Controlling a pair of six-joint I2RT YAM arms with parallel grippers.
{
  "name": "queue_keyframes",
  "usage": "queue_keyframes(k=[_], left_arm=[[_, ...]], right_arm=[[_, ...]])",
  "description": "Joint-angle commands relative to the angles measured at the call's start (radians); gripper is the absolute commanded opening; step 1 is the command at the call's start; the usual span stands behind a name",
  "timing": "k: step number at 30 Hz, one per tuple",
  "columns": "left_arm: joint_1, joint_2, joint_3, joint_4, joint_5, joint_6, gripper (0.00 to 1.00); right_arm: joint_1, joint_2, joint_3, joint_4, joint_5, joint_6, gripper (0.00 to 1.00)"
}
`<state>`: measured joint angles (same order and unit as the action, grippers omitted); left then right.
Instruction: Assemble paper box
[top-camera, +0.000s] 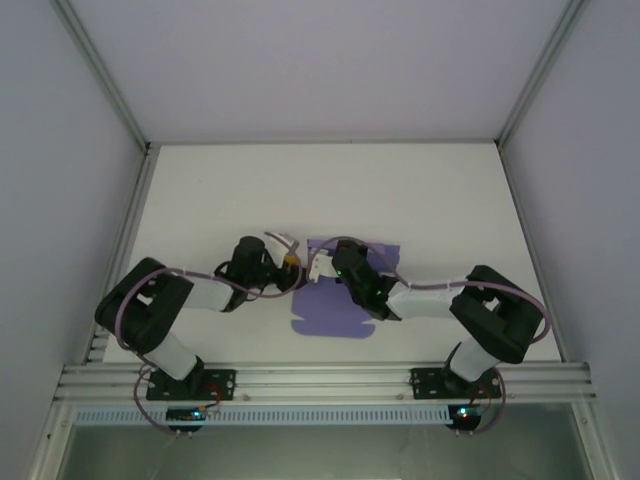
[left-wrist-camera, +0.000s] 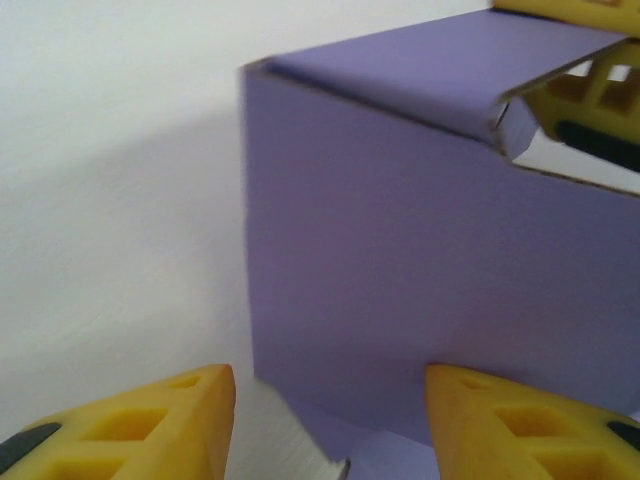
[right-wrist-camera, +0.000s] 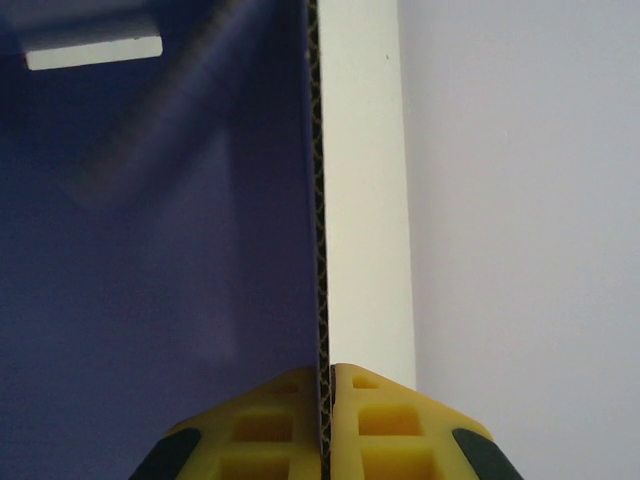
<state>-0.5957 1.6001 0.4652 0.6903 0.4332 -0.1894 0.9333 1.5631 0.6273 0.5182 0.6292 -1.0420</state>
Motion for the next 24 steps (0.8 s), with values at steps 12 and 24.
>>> queue_keyframes(k=[12,24], left_arm=[[-0.049,0.014,0.014,-0.026,0.144,0.065,0.69],[0.055,-0.100,-0.015,-0.052,0.001,0.031,0.59]], right_arm=[[0.015,-0.028,-0.034,-0.061,0.005,0.046,0.00],[0.022,-0.060,-0.077,0.191,0.000,-0.264,0.00]])
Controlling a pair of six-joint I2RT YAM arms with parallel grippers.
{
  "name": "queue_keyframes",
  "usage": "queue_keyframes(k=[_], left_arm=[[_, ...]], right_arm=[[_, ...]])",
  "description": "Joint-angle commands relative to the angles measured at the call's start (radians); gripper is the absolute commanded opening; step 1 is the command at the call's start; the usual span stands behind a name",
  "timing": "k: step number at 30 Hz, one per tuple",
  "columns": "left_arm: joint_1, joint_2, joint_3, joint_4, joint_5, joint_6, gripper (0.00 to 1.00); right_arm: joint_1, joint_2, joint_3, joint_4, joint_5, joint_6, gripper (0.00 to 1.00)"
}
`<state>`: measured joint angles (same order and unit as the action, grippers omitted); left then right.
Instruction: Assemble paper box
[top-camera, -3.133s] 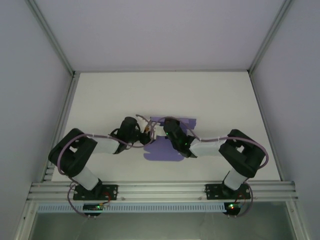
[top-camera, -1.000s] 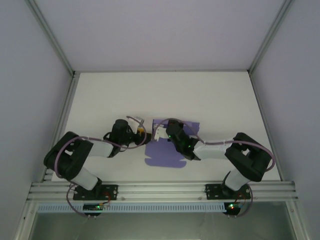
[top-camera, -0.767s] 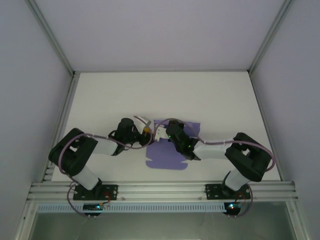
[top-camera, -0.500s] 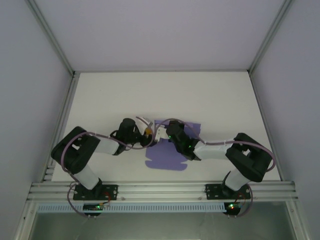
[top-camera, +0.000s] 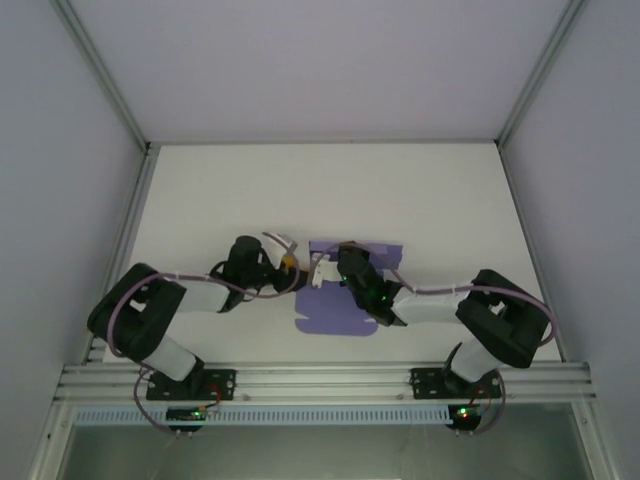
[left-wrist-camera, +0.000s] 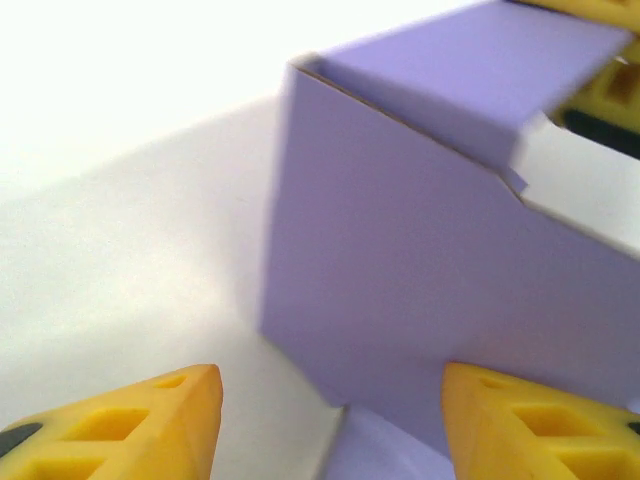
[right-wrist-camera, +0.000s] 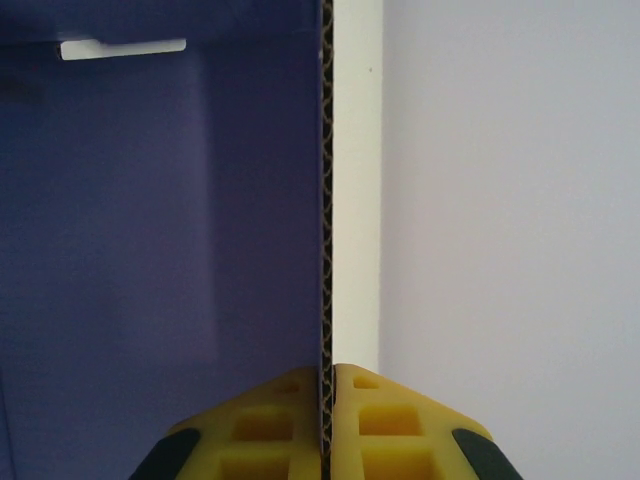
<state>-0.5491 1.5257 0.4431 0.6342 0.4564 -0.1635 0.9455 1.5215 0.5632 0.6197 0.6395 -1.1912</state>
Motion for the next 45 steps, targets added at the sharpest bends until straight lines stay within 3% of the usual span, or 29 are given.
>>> queue_keyframes(k=[1,5,10,17,27,31,33,41,45], left_arm=[[0.009,-0.021,0.018,-0.012,-0.021,0.019,0.59],[0.008,-0.004,0.026,-0.021,-0.011,0.027,0.59],[0.005,0.011,0.021,-0.013,-0.007,0.046,0.63],[-0.008,-0.023,-0.016,-0.057,-0.030,0.070,0.66],[0.000,-0.144,-0.051,-0.075,-0.153,0.019,0.64],[0.000,-0.147,-0.043,-0.100,-0.128,0.016,0.64],[-0.007,-0.150,-0.065,-0.079,-0.124,0.023,0.69],[-0.077,-0.024,0.006,-0.063,-0.164,0.097,0.70],[-0.078,0.052,0.045,-0.012,-0.133,0.083,0.69]], right_arm=[[0.012,-0.006,-0.010,0.113,-0.009,-0.125,0.00],[0.009,0.067,-0.007,0.320,0.015,-0.295,0.00],[0.021,0.132,-0.016,0.383,0.029,-0.264,0.00],[0.027,0.259,-0.052,0.683,0.096,-0.350,0.00],[0.045,0.155,-0.060,0.542,0.099,-0.249,0.00],[0.049,0.172,-0.067,0.540,0.106,-0.237,0.00],[0.045,0.201,-0.072,0.593,0.117,-0.263,0.00],[0.053,0.288,-0.069,0.702,0.155,-0.292,0.00],[0.072,0.281,-0.070,0.626,0.159,-0.265,0.00]])
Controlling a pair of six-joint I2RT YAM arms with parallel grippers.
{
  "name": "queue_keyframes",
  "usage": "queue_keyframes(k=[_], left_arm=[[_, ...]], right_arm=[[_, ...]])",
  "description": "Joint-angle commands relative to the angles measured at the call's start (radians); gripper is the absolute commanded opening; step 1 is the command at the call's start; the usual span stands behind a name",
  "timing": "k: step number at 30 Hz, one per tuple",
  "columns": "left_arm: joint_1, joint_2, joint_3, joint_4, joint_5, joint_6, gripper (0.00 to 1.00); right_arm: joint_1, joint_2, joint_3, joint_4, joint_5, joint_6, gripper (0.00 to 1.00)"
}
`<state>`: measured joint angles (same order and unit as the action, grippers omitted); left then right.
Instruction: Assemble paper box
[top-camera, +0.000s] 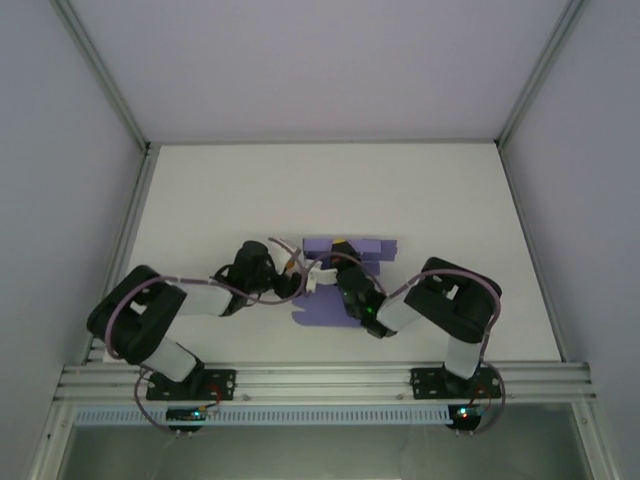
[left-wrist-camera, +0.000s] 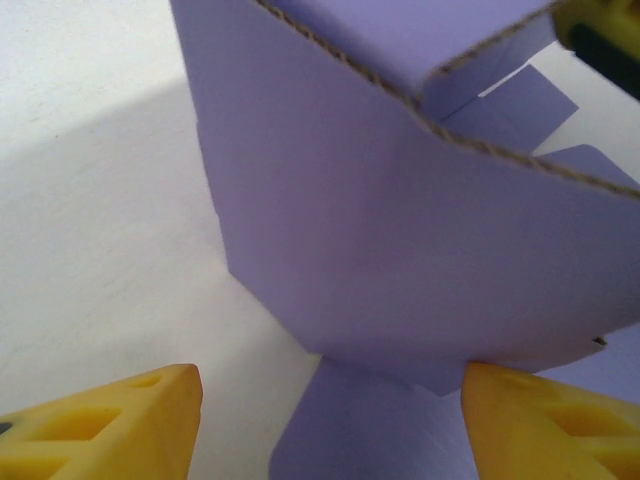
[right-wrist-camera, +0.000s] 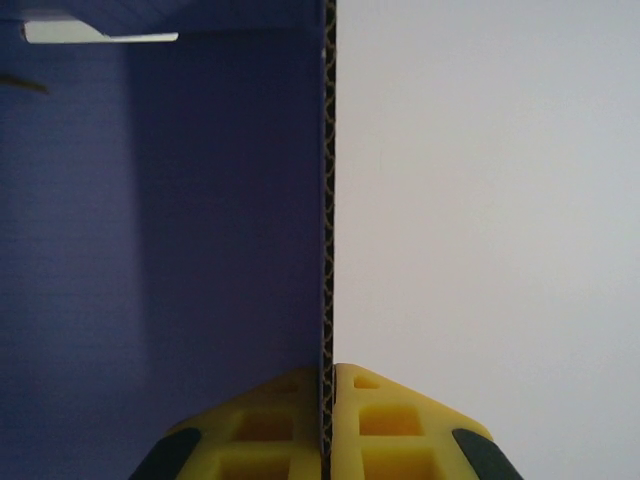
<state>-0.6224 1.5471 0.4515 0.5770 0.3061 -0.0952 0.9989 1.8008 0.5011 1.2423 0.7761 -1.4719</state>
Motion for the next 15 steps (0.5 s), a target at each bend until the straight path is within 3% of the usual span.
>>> queue_keyframes(k=[1,6,12,15], left_arm=[[-0.008,0.041,0.041,0.060,0.036,0.010,0.69],[-0.047,0.077,0.064,0.104,-0.021,0.005,0.66],[-0.047,0.106,0.076,0.192,-0.113,-0.012,0.49],[-0.048,0.120,0.094,0.199,-0.119,0.001,0.40]], right_arm=[[0.023,-0.004,-0.008,-0.012,0.024,0.028,0.00],[0.036,-0.034,-0.011,-0.121,0.013,0.108,0.00],[0.044,-0.080,-0.034,-0.272,-0.032,0.195,0.00],[0.039,-0.141,-0.024,-0.468,-0.102,0.283,0.00]])
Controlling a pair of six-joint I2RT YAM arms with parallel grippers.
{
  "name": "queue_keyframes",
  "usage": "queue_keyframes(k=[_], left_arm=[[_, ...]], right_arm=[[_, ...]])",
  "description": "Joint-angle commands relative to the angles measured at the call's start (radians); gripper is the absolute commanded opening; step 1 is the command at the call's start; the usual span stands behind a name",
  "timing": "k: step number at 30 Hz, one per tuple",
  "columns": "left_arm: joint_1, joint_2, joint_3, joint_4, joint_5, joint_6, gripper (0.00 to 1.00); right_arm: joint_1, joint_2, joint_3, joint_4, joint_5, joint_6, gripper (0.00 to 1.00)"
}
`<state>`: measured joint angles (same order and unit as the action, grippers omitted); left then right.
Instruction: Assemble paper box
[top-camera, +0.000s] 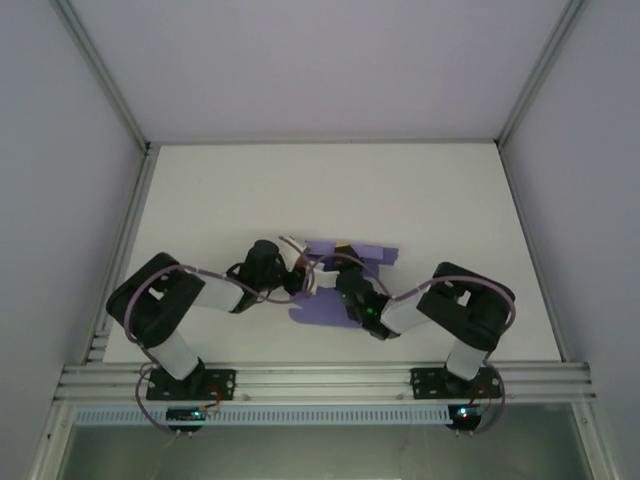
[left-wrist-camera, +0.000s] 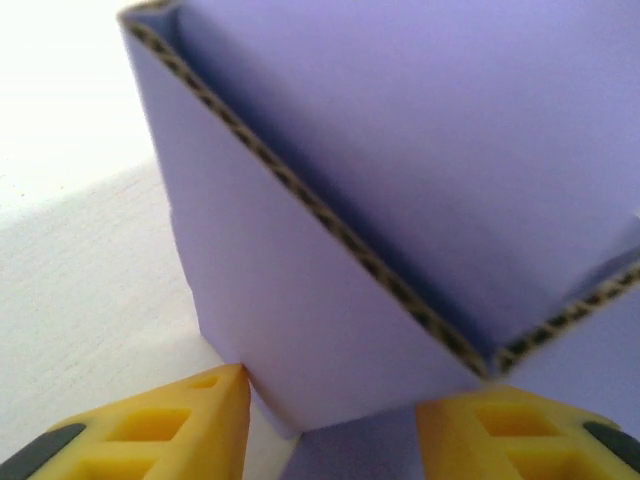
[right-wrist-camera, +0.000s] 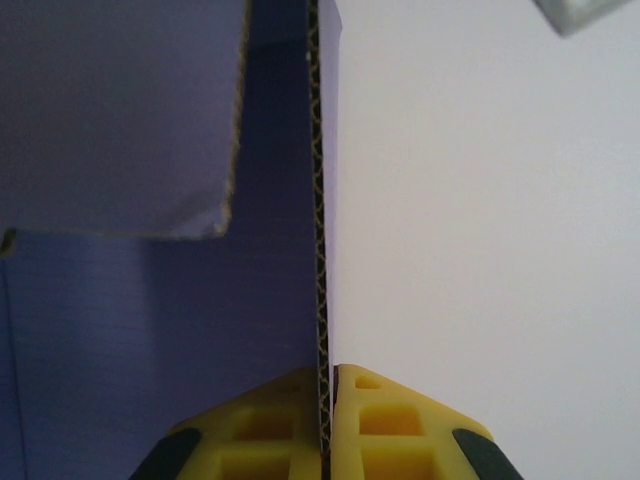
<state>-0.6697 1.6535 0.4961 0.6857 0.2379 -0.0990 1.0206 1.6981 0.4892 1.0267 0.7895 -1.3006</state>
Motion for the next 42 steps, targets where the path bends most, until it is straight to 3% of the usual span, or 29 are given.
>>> queue_keyframes(k=[1,7,13,20,24,28,31,35,42], left_arm=[[0.001,0.018,0.054,0.096,-0.055,0.006,0.36],[-0.001,0.053,0.093,0.100,-0.008,0.029,0.31],[-0.004,0.095,0.155,0.124,0.009,-0.003,0.26],[-0.010,0.129,0.165,0.226,0.006,-0.017,0.49],[-0.011,0.151,0.175,0.264,0.037,-0.012,0.47],[-0.010,0.179,0.175,0.332,-0.033,-0.032,0.42],[-0.011,0.203,0.146,0.483,-0.058,-0.040,0.53],[-0.013,0.226,0.129,0.596,-0.018,-0.029,0.51],[-0.018,0.243,0.107,0.682,-0.056,0.016,0.52]], right_arm=[[0.011,-0.067,-0.002,-0.337,-0.149,0.156,0.00],[-0.023,-0.198,0.046,-0.670,-0.333,0.324,0.00],[-0.024,-0.170,0.060,-0.706,-0.370,0.350,0.00],[-0.033,-0.162,0.091,-0.774,-0.413,0.369,0.00],[-0.043,-0.172,0.091,-0.786,-0.428,0.373,0.00],[-0.046,-0.180,0.098,-0.813,-0.461,0.395,0.00],[-0.056,-0.177,0.109,-0.860,-0.506,0.409,0.00],[-0.077,-0.173,0.133,-0.922,-0.525,0.421,0.00],[-0.122,-0.191,0.187,-1.044,-0.625,0.460,0.00]])
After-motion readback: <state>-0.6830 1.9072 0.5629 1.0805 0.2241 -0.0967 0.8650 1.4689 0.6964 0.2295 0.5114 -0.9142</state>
